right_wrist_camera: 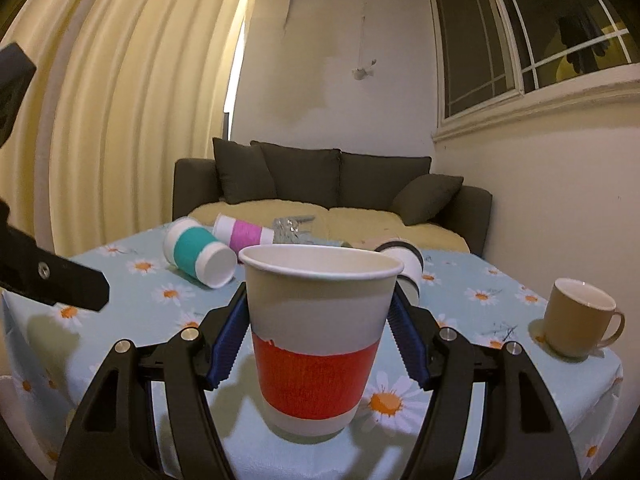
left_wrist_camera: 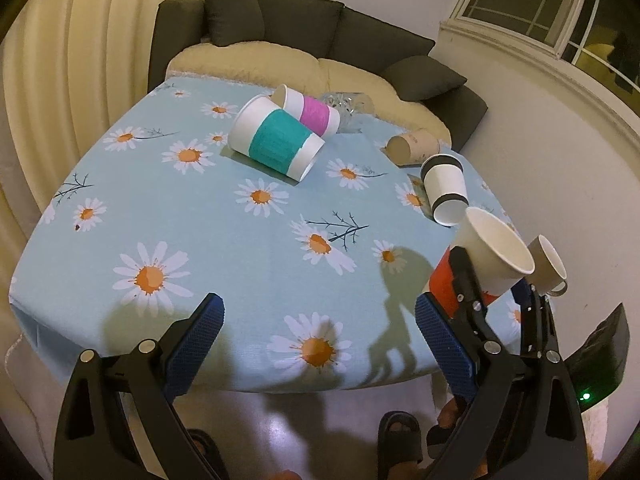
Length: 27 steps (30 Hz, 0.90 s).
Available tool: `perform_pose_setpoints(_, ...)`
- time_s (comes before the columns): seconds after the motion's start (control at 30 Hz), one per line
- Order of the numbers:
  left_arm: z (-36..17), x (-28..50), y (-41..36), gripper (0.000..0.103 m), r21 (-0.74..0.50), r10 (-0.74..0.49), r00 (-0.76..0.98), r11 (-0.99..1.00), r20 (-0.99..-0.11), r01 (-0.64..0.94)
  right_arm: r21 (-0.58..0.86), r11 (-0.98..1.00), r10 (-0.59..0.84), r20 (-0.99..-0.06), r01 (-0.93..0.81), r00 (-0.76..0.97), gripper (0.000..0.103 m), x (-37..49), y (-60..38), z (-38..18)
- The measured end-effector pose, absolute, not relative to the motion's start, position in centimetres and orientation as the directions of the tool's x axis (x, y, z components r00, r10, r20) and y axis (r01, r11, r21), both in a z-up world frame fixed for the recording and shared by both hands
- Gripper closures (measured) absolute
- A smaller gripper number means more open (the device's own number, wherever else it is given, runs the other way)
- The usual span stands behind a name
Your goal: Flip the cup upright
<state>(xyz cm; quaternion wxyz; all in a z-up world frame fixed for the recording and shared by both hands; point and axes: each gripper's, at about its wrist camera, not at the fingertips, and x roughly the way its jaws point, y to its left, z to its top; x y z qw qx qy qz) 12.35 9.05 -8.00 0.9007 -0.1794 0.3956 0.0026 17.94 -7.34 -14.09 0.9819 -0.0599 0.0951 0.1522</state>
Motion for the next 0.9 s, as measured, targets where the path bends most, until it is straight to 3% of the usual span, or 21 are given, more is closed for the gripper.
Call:
perform_pose_setpoints(0.33, -8.4, 12.6, 8.7, 0.009, -0.308, -0.137, 0.677, 0.941, -0.723, -0.138, -0.091, 0.943, 0.293, -0.224, -0.319, 0.929, 0.035, 17.6, -7.2, -14.7)
perform_pose_setpoints(0.4, -8.4, 12.6, 8.8, 0.009, -0.304, -0.135, 0.676, 0.943, -0.724, -0.138, -0.088, 0.939, 0.303, -0.238, -0.331, 0.923, 0.026, 17.6, -7.2, -14.7)
perform_pose_setpoints(0.57, -8.4, 12.6, 9.1, 0.009, -0.306, -0.126, 0.677, 0.940, -0.726, -0.153, -0.101, 0.934, 0.311, -0.241, -0.343, 0.919, 0.021, 17.0, -7.1, -14.1)
perform_pose_setpoints(0.8, -7.7, 12.1, 9.6, 0.009, -0.307, -0.113, 0.702, 0.939, -0.703, -0.157, -0.081, 0.926, 0.335, -0.277, -0.369, 0.901, 0.005, 15.6, -8.7, -11.9)
perform_pose_setpoints(0.9, -7.5, 11.8, 10.1, 0.009, -0.291, -0.074, 0.705, 0.937, -0.705, -0.193, -0.068, 0.924, 0.343, -0.289, -0.377, 0.894, 0.005, 14.7, -10.0, -10.4)
